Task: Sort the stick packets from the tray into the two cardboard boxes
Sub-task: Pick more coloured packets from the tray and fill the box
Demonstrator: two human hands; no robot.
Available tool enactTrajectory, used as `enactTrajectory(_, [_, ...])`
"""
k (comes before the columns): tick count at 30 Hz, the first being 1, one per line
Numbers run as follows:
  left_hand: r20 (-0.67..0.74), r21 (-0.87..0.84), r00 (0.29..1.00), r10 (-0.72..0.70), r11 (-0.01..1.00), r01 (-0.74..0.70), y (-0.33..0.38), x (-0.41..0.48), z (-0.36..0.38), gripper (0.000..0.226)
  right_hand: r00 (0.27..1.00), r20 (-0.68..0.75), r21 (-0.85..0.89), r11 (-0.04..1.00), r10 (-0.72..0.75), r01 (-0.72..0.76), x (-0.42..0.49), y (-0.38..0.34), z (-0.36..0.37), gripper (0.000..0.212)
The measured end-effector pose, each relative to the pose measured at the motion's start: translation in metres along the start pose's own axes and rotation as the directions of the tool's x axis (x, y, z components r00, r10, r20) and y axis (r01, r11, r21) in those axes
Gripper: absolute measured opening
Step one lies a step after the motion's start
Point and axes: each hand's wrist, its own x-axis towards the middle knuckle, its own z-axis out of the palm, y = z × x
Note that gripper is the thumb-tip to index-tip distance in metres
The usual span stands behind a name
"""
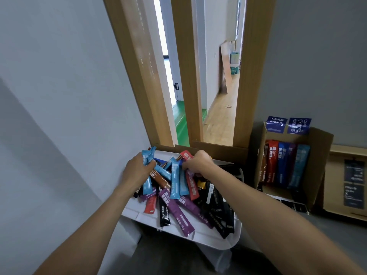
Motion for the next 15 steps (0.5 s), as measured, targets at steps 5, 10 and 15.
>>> enactTrajectory(5, [0.002,0.019,1.000,0.000,1.000,0.000,-0.005,0.001,0.003,0.029,0.999,0.019,0.125,0.992,0.033,-0.035,-0.009,0.006,-0.011,0.040])
enactTrajectory(10, [-0.125,-0.075,0.992,0.008,0.997,-0.018,-0.002,0.000,-0.003,0.025,0.996,0.079,0.435,0.901,-0.034,-0.004,-0.036,0.019,-0.016,0.032])
enactTrajectory(15, [-0.249,-0.205,0.963,0.105,0.966,-0.158,0.028,0.003,-0.022,0.021,0.973,0.151,0.690,0.724,-0.174,0.022,-0.065,0.021,-0.008,0.008])
